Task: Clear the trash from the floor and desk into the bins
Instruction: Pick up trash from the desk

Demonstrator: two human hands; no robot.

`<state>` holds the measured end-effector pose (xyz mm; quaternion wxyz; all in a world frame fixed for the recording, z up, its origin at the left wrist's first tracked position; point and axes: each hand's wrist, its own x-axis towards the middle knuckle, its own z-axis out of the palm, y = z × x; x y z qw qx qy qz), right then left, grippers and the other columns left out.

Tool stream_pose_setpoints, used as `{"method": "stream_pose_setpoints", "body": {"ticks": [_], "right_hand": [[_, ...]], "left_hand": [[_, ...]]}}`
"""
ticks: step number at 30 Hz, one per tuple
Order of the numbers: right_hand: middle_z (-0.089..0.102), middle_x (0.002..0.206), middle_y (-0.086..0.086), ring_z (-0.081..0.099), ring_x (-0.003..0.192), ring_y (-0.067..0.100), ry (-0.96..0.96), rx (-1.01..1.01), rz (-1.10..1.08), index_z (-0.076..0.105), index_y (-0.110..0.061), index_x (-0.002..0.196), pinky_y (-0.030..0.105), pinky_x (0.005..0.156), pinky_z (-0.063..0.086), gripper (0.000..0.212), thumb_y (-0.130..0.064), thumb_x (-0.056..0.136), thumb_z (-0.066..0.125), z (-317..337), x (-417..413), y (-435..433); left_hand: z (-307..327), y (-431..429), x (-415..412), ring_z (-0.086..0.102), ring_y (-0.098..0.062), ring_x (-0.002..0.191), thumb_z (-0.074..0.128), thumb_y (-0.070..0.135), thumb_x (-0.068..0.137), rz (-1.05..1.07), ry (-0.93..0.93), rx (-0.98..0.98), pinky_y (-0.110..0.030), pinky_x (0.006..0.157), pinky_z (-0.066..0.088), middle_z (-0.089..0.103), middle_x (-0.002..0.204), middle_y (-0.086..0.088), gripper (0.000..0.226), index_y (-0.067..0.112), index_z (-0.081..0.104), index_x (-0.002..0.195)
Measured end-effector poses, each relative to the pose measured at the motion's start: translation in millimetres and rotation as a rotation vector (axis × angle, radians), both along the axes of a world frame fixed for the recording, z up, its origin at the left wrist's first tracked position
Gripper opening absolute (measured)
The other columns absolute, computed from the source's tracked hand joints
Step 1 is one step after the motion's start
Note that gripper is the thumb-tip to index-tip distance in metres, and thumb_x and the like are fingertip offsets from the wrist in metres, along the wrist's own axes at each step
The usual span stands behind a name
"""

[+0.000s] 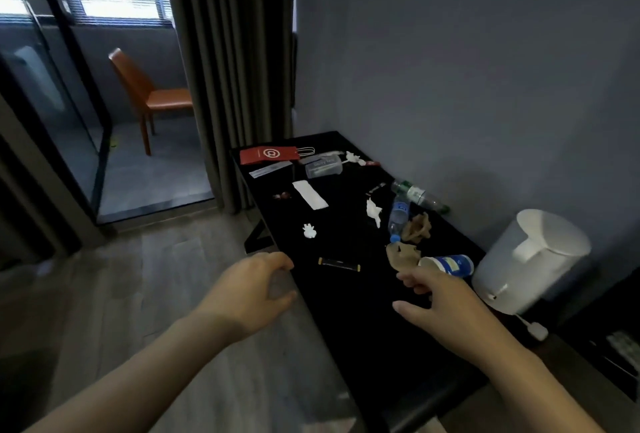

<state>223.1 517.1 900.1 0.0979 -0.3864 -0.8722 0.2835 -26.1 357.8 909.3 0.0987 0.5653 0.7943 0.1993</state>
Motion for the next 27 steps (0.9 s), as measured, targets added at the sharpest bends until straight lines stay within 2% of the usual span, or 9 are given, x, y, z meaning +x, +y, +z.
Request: {"method": "stream_pose_setpoints", "body": {"ticks": [6,11,15,20,23,27], "right_hand": [[0.053,0.11,-0.025,0.05,0.101,-0.011,0.0,-0.119,-0.01,0.052,-0.038,0.127,0.005,0.07,0.043,0.047,-0.043,0.083,0.068,-31.4,-44.0,70.6],[0.054,0.11,-0.024,0.049,0.098,-0.014,0.002,-0.2,-0.05,0.053,-0.039,0.124,-0.004,0.07,0.038,0.044,-0.041,0.083,0.069,-57.0,-75.6,126.4],[0.055,0.108,-0.021,0.052,0.096,-0.008,-0.003,-0.198,-0.134,0.055,-0.038,0.122,0.003,0.066,0.039,0.043,-0.042,0.082,0.07,-77.0,-92.8,158.6],[0.054,0.106,-0.019,0.051,0.093,-0.009,-0.044,-0.234,-0.227,0.056,-0.034,0.123,0.003,0.065,0.036,0.046,-0.042,0.081,0.07,-98.4,-100.0,172.6],[0.056,0.107,-0.019,0.053,0.097,-0.005,-0.043,-0.289,-0.292,0.055,-0.035,0.124,0.008,0.072,0.04,0.047,-0.042,0.08,0.071,-110.1,-103.8,177.2],[0.059,0.111,-0.014,0.056,0.101,0.0,-0.034,-0.371,-0.421,0.057,-0.032,0.123,0.022,0.086,0.049,0.046,-0.038,0.081,0.072,-121.0,-106.3,177.1]], "left_hand": [[-23.3,71.4,-51.2,0.058,-0.008,0.105,0.065,0.037,0.083,-0.035,-0.047,-0.042,-0.022,0.089,0.046,0.061,0.114,0.009,0.039,0.026,0.056,0.119],[-42.1,137.6,-88.1,0.058,-0.008,0.106,0.066,0.034,0.084,-0.074,-0.035,-0.086,-0.019,0.088,0.045,0.061,0.114,0.011,0.041,0.024,0.056,0.122],[-65.3,187.2,-104.6,0.06,-0.01,0.103,0.064,0.034,0.086,-0.134,-0.048,-0.156,-0.023,0.086,0.049,0.062,0.113,0.009,0.04,0.023,0.056,0.123],[-104.3,226.8,-116.0,0.058,-0.015,0.104,0.064,0.031,0.086,-0.186,-0.076,-0.305,-0.031,0.089,0.049,0.059,0.115,0.003,0.04,0.018,0.057,0.122],[-126.9,254.3,-116.6,0.059,-0.013,0.097,0.065,0.031,0.084,-0.219,-0.092,-0.351,-0.03,0.084,0.052,0.059,0.11,0.004,0.037,0.02,0.058,0.119],[-161.0,288.3,-112.2,0.06,-0.015,0.096,0.066,0.033,0.082,-0.318,-0.096,-0.418,-0.03,0.084,0.051,0.059,0.111,0.001,0.04,0.018,0.058,0.119]]}}
